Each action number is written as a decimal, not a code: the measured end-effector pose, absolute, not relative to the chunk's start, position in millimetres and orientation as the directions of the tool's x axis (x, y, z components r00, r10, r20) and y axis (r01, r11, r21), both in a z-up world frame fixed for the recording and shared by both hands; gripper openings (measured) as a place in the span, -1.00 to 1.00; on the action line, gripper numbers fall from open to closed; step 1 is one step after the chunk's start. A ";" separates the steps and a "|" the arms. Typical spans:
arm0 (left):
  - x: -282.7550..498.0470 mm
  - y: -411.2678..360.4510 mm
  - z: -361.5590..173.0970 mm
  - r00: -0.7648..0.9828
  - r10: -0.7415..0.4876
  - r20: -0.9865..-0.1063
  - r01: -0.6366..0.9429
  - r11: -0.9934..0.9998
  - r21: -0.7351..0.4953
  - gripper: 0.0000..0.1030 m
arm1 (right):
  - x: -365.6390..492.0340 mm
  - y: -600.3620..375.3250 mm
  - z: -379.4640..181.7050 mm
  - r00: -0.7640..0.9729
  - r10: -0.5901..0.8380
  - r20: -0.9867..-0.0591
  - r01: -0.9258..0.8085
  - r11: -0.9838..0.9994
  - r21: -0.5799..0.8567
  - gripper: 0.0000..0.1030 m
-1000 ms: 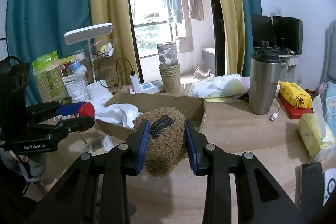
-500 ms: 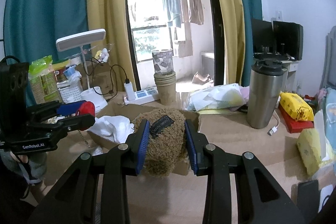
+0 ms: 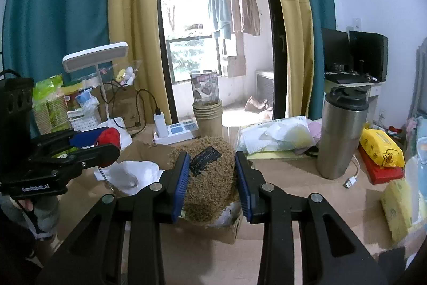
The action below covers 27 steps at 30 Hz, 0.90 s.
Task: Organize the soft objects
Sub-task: 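Carry both plush keychains over the cardboard box with both grippers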
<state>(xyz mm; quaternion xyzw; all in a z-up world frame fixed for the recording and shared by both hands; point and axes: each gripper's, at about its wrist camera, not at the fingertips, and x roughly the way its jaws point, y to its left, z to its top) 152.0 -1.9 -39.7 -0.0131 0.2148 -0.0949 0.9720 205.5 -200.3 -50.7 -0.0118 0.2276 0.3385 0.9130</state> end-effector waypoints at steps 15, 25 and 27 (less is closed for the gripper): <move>189.1 -4.2 -42.7 0.883 -0.210 -0.421 0.191 0.978 -0.087 -0.02 | 231.3 -189.8 -58.0 0.660 0.626 -0.415 -0.631 0.762 0.146 -0.29; 214.8 -8.2 -60.3 0.863 -0.186 -0.470 0.170 0.982 -0.077 -0.02 | 249.5 -180.5 -71.0 0.633 0.642 -0.432 -0.640 0.748 0.174 -0.28; 219.2 -8.0 -64.3 0.857 -0.182 -0.482 0.164 0.983 -0.080 -0.02 | 252.3 -177.5 -74.3 0.627 0.644 -0.439 -0.643 0.746 0.175 -0.28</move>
